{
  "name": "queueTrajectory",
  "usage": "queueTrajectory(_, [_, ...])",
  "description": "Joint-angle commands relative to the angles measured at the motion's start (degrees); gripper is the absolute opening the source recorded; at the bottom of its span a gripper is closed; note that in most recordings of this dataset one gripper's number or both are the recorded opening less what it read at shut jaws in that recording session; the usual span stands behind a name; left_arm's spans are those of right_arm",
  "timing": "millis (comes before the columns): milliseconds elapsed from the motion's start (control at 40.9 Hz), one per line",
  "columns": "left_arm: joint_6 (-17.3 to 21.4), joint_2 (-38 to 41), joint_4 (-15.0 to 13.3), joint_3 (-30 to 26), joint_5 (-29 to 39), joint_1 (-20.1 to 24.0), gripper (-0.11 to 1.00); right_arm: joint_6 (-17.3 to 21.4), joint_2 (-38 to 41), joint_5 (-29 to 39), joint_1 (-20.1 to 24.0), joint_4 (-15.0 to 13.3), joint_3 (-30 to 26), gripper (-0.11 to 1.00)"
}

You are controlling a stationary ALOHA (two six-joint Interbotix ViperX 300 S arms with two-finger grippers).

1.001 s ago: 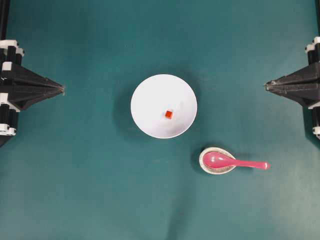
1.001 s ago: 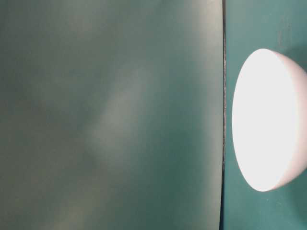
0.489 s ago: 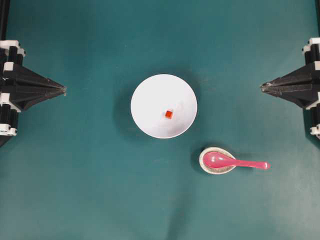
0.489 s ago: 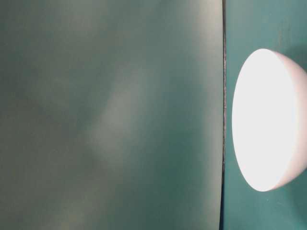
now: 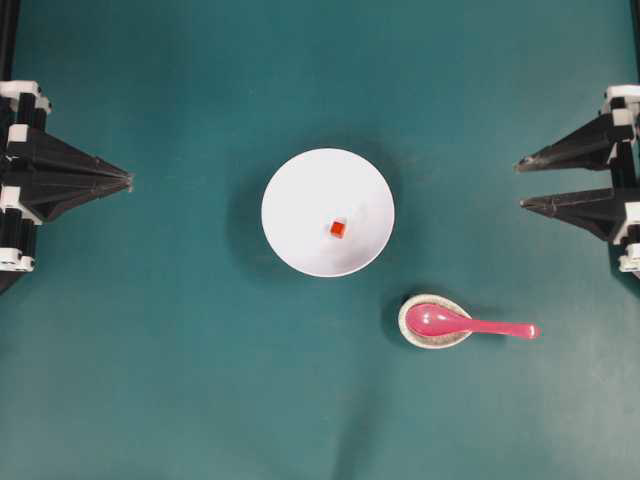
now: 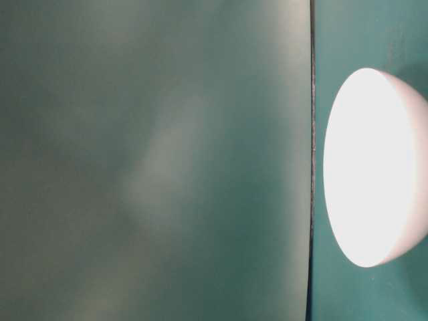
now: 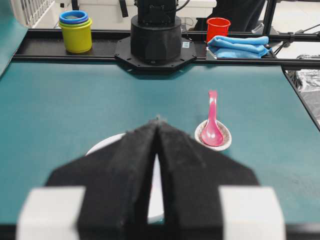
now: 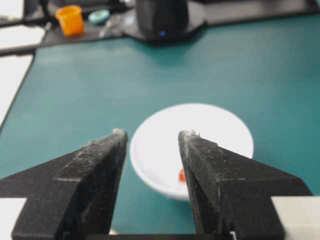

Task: Grip the spoon and scoop the red block from the bowl with right arm.
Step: 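Move the right gripper to the pink spoon handle in the dish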

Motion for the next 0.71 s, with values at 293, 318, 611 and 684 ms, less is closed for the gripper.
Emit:
queueTrajectory(293, [-1.85, 0.35, 0.09, -1.67, -0.35, 0.0, 0.0, -0.09, 11.51, -10.99, 10.63, 7.91, 1.14, 0.52])
queueTrajectory(318, [-1.85, 0.35, 0.09, -1.67, -0.35, -0.09, 0.0, -0.09, 13.01, -12.83, 11.6, 8.7, 1.58, 0.52])
queueTrajectory(611, [-1.93, 0.35, 0.09, -1.67, -0.35, 0.0, 0.0, -0.18, 26.81, -26.63, 20.48, 18.98, 4.66, 0.52])
queueTrajectory(684, [-1.93, 0.35, 0.09, -1.58, -0.35, 0.0, 0.0, -0.18, 29.27, -28.21, 22.59, 22.94, 5.63, 0.52])
